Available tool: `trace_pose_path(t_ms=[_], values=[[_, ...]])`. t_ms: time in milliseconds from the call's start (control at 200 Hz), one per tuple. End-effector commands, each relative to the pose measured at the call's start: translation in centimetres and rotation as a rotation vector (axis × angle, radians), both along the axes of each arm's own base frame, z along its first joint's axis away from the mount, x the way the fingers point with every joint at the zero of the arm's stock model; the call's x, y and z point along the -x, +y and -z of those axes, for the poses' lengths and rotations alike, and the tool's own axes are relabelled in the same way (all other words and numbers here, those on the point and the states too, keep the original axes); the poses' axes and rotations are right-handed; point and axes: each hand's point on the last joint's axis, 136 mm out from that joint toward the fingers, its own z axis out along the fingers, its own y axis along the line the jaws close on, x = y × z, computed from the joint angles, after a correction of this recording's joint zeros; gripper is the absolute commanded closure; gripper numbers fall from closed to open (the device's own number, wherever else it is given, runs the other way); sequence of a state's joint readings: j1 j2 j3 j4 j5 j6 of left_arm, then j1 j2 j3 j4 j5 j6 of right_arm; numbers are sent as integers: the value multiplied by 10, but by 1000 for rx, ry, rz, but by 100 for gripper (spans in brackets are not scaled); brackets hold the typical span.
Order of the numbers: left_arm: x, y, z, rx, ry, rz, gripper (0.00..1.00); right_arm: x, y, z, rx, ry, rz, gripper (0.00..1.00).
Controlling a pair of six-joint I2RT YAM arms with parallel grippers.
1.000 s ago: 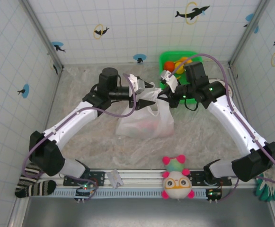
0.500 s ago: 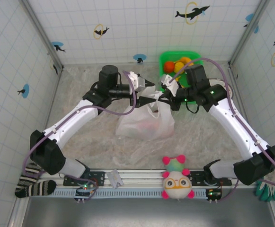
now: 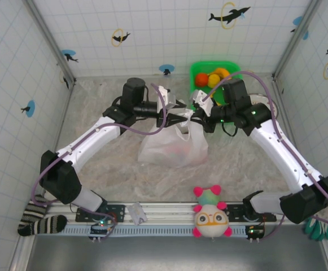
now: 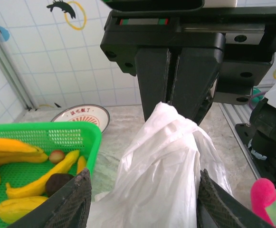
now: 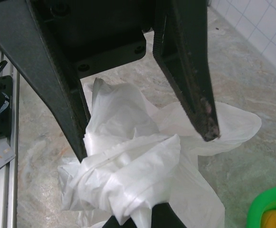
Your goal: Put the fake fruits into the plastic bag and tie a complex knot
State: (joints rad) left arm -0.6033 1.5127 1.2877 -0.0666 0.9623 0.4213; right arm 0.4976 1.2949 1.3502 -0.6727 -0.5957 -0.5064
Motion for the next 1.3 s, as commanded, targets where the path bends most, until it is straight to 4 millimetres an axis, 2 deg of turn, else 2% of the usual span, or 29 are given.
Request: trace_pose_path(t_ms=[0,125,285,375,495,595,716,896,1011,1111,1291], values=[[3,-1,12,-30,35,27,48,6,1,-15,-40,-68,-21,100],[5,0,20,-50,53,29,54,6,0,-16,-41,-76,-18,100],[7,1,21,-59,57,34,59,5,0,-17,-41,-83,-8,100],[8,2,23,-69,58,33,66,4,-1,-18,-45,-89,3,97],[6,3,28,-86,58,23,79,4,-4,-15,-31,-82,14,90],[7,3,27,-87,54,22,92,7,-6,-11,-13,-70,11,79],[5,4,24,-85,32,12,100,11,-11,-4,28,-61,11,65],[4,3,18,-75,15,10,100,17,-17,-10,56,-61,5,42],[5,3,16,-71,12,13,100,12,-15,-20,49,-80,14,33],[6,2,16,-69,10,17,100,1,-11,-20,65,-98,40,31],[5,2,16,-72,3,9,100,-7,4,-21,41,-96,16,31]])
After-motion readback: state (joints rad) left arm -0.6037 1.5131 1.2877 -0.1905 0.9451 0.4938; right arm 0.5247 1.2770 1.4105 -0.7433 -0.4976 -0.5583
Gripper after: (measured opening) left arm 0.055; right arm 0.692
